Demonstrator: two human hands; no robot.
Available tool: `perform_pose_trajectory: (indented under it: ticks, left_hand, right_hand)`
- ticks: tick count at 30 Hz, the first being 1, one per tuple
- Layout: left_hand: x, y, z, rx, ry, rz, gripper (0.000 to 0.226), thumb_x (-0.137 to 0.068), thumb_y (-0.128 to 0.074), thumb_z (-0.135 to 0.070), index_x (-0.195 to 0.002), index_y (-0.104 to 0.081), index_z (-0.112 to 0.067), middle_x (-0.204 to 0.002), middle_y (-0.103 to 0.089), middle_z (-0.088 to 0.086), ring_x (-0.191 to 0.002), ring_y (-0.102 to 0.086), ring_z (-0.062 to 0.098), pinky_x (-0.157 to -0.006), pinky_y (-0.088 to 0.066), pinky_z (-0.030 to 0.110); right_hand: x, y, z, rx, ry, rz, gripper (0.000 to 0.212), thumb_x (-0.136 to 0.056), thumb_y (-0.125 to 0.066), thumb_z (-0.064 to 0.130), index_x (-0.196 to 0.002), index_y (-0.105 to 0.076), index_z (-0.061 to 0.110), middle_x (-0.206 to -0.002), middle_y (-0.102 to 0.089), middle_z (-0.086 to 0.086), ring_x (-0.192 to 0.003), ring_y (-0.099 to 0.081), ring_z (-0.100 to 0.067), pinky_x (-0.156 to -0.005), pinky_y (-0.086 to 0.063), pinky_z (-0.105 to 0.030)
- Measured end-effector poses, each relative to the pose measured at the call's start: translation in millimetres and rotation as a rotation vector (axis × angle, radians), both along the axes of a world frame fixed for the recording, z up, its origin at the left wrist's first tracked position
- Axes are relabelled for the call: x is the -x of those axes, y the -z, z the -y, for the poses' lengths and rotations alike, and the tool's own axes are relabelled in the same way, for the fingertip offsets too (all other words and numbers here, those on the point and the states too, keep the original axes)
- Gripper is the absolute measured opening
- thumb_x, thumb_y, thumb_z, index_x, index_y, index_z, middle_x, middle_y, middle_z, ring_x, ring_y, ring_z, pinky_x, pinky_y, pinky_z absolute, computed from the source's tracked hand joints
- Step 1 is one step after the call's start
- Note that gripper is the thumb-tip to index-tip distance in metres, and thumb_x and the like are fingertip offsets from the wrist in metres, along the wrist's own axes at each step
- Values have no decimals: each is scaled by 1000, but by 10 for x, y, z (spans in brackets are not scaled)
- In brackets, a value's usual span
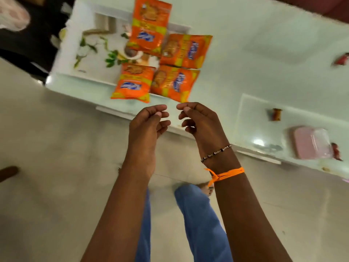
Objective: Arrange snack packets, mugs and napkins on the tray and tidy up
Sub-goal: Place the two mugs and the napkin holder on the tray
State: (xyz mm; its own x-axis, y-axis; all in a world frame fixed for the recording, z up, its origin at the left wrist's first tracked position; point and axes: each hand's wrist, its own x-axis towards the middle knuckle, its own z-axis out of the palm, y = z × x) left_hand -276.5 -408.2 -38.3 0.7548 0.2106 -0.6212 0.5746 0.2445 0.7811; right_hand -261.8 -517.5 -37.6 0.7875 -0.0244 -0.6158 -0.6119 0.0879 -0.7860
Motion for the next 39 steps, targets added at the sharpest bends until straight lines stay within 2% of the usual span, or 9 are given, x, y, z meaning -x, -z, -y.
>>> perform_pose_trajectory:
  ticks: [7,14,19,23,26,31,35,39]
  left_hand:
    - [-152,-199,-1590,28,-137,53,28,-91,-41,-1,-83,-62,-17,-81,-60,2,-72,-57,11,-72,-50,16]
    - [-449,-214,-2802,-52,-232,63,23,-91,-45,-6,-86,-63,-20,-84,-62,-1,-75,-60,9,-74,-52,17]
    - [-736,-151,-3169,16,-258,53,18,-91,-47,-9,-90,-62,-19,-85,-62,1,-75,-60,9,-72,-52,16]
    - [-1070,-81,-3417,-12,-234,27,18,-92,-46,-12,-94,-62,-19,-87,-63,0,-81,-63,12,-77,-52,19]
    - [-1359,10,-3662,-55,-239,1,20,-93,-44,-10,-95,-62,-18,-88,-63,1,-83,-62,13,-84,-51,24]
    - [-1762,204,-4095,-100,-317,-19,20,-92,-46,-11,-90,-62,-22,-88,-63,-3,-88,-61,12,-83,-50,23]
    - [-1976,335,-4337,-141,-335,-40,17,-93,-47,-16,-107,-55,-21,-97,-58,-4,-96,-57,11,-87,-47,23]
    - [-2171,394,-4587,-184,-373,-99,30,-93,-46,-19,-123,-44,-19,-118,-52,-1,-114,-52,15,-98,-43,29]
  right_hand:
    - [-317,-70,-1475,-56,-54,3,28,-92,-42,5,-76,-61,16,-64,-45,-2,-55,-39,-10,-52,-35,-13]
    - [-702,-69,-2608,-125,-128,28,29,-92,-41,4,-75,-62,18,-61,-44,-2,-53,-39,-9,-47,-35,-10]
    - [-1050,-70,-3159,-110,-214,21,31,-92,-40,2,-74,-61,16,-61,-42,-3,-56,-36,-10,-54,-30,-19]
    - [-1453,-43,-3475,-66,-257,25,27,-92,-40,1,-79,-61,11,-61,-42,-5,-57,-36,-11,-55,-30,-20]
    - [-1760,30,-3658,-8,-287,41,22,-93,-40,3,-86,-60,10,-63,-45,-5,-57,-38,-11,-55,-32,-19]
    - [-2117,253,-4006,22,-341,19,23,-92,-41,3,-97,-63,0,-64,-49,-2,-56,-42,-8,-49,-37,-10]
    - [-2261,428,-4322,56,-321,-49,23,-91,-45,3,-106,-61,-2,-69,-51,2,-56,-43,-7,-46,-37,-7]
    - [-2355,499,-4605,93,-247,-88,24,-90,-49,6,-112,-55,2,-72,-51,6,-58,-43,-6,-45,-39,-8]
